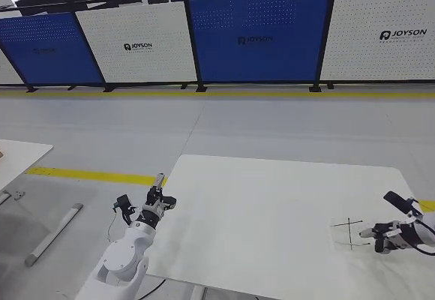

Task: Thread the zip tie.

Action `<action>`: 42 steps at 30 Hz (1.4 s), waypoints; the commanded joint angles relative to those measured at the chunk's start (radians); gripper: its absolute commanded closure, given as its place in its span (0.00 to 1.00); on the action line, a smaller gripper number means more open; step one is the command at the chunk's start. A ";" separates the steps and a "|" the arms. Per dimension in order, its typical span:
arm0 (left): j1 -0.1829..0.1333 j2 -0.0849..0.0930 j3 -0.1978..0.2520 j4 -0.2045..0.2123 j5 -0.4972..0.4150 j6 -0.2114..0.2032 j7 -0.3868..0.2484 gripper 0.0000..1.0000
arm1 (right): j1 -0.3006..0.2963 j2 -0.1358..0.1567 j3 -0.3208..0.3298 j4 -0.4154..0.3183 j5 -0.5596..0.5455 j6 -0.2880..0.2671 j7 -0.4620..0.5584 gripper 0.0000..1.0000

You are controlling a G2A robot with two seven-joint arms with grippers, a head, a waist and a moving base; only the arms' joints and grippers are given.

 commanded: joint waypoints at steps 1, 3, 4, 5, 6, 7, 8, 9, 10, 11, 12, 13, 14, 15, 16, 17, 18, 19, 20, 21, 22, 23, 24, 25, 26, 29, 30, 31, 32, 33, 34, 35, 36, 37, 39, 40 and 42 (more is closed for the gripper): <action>0.000 0.000 0.000 0.000 0.000 0.000 0.000 0.00 | 0.004 -0.004 -0.006 0.006 -0.003 0.000 -0.002 0.74; 0.000 0.000 0.000 0.000 0.000 0.000 0.000 0.00 | 0.007 -0.006 -0.009 0.011 -0.007 0.000 -0.004 0.73; 0.000 0.000 0.000 0.000 0.000 0.000 0.000 0.00 | 0.008 -0.007 -0.010 0.013 -0.010 0.000 -0.004 0.73; 0.000 0.000 0.000 0.000 0.000 0.000 0.000 0.00 | 0.009 -0.008 -0.011 0.014 -0.011 0.000 -0.004 0.72; 0.000 0.000 0.000 0.000 0.000 0.000 0.000 0.00 | 0.009 -0.009 -0.012 0.016 -0.015 0.000 -0.003 0.72; 0.000 0.000 0.000 0.000 0.000 0.000 0.000 0.00 | 0.009 -0.009 -0.013 0.017 -0.021 0.000 -0.001 0.71; 0.000 0.000 0.000 0.000 0.000 0.000 0.000 0.00 | 0.009 -0.010 -0.013 0.017 -0.024 0.000 0.000 0.71; 0.000 0.000 0.000 0.000 0.000 0.000 0.000 0.00 | 0.008 -0.010 -0.013 0.018 -0.027 0.000 0.001 0.71; 0.000 0.000 0.000 0.000 0.000 0.000 0.000 0.00 | 0.007 -0.010 -0.013 0.018 -0.032 0.000 0.002 0.72; 0.000 0.000 0.000 0.000 0.000 0.000 0.000 0.00 | 0.006 -0.011 -0.012 0.018 -0.033 0.000 0.003 0.73; 0.000 0.000 0.000 0.000 0.000 0.000 0.000 0.00 | 0.006 -0.011 -0.011 0.018 -0.035 0.000 0.003 0.75; 0.000 0.000 0.000 0.000 0.000 0.000 0.000 0.00 | 0.005 -0.011 -0.011 0.017 -0.039 0.000 0.003 0.78; 0.000 0.000 0.000 0.000 0.000 0.000 0.000 0.00 | 0.003 -0.012 -0.010 0.016 -0.042 0.000 0.003 0.78; 0.000 0.000 0.000 0.000 0.000 0.000 0.000 0.00 | 0.002 -0.012 -0.009 0.013 -0.045 0.000 0.003 0.78; 0.000 0.000 0.000 0.000 0.000 0.000 0.000 0.00 | 0.001 -0.012 -0.009 0.010 -0.048 0.000 0.003 0.78; 0.000 0.000 0.000 0.000 0.000 0.000 0.000 0.00 | -0.001 -0.012 -0.007 0.007 -0.051 0.000 0.003 0.76; 0.000 0.000 0.000 0.000 0.000 0.000 0.000 0.00 | -0.004 -0.012 -0.005 0.001 -0.056 0.000 0.002 0.76; 0.000 0.000 0.000 0.000 0.000 0.000 0.000 0.00 | -0.007 -0.011 -0.002 -0.003 -0.059 0.000 0.000 0.76; 0.000 0.000 0.000 0.000 0.000 0.000 0.000 0.00 | -0.012 -0.011 0.002 -0.007 -0.061 0.000 -0.002 0.76; 0.000 0.000 0.000 0.000 0.000 0.000 0.000 0.00 | -0.017 -0.010 0.008 -0.012 -0.064 0.000 -0.003 0.76; 0.000 0.000 0.000 0.000 0.000 0.000 0.000 0.00 | -0.021 -0.009 0.012 -0.016 -0.066 0.000 -0.003 0.76; 0.000 0.000 0.000 0.000 0.000 0.000 0.000 0.00 | -0.025 -0.008 0.017 -0.018 -0.068 0.000 -0.003 0.76; 0.000 0.000 0.000 0.000 0.000 0.000 0.000 0.00 | -0.028 -0.007 0.022 -0.021 -0.070 0.000 -0.003 0.77; 0.000 0.000 0.000 0.000 0.000 0.000 0.000 0.00 | -0.033 -0.006 0.027 -0.025 -0.072 0.000 -0.002 0.76; 0.000 0.000 0.000 0.000 0.000 0.000 0.000 0.00 | -0.036 -0.006 0.031 -0.028 -0.074 0.000 0.000 0.75; 0.000 0.000 0.000 0.000 0.000 0.000 0.000 0.00 | -0.044 -0.005 0.042 -0.035 -0.083 0.000 0.003 0.80; 0.000 0.000 0.000 0.000 0.000 0.000 0.000 0.00 | -0.047 -0.005 0.045 -0.037 -0.085 0.000 0.004 0.85; 0.000 0.000 0.000 0.000 0.000 0.000 0.000 0.00 | -0.049 -0.006 0.048 -0.041 -0.089 0.000 0.005 0.86; 0.000 0.000 0.000 0.000 0.000 0.000 0.000 0.00 | -0.051 -0.006 0.051 -0.043 -0.091 0.000 0.006 0.87; 0.000 0.000 0.000 0.000 0.000 0.000 0.000 0.00 | -0.052 -0.006 0.053 -0.045 -0.094 0.000 0.007 0.89; 0.000 0.000 0.000 0.000 0.000 0.000 0.000 0.00 | -0.053 -0.007 0.056 -0.047 -0.096 0.000 0.009 0.89; 0.000 0.000 0.000 0.000 0.000 0.000 0.000 0.00 | -0.055 -0.007 0.059 -0.049 -0.099 0.000 0.011 0.90; 0.000 0.000 0.000 0.000 0.000 0.000 0.000 0.00 | -0.056 -0.008 0.062 -0.051 -0.101 0.000 0.012 0.91; 0.000 0.000 0.000 0.000 0.000 0.000 0.000 0.00 | -0.056 -0.009 0.063 -0.053 -0.104 0.000 0.014 0.91; 0.000 0.000 0.000 0.000 0.000 0.000 0.000 0.00 | -0.058 -0.011 0.067 -0.055 -0.112 0.000 0.019 0.88; 0.000 0.000 0.000 0.000 0.000 0.000 0.000 0.00 | -0.058 -0.012 0.068 -0.055 -0.114 0.000 0.020 0.89; 0.000 0.000 0.000 0.000 0.000 0.000 0.000 0.00 | -0.059 -0.014 0.073 -0.055 -0.119 0.000 0.023 0.91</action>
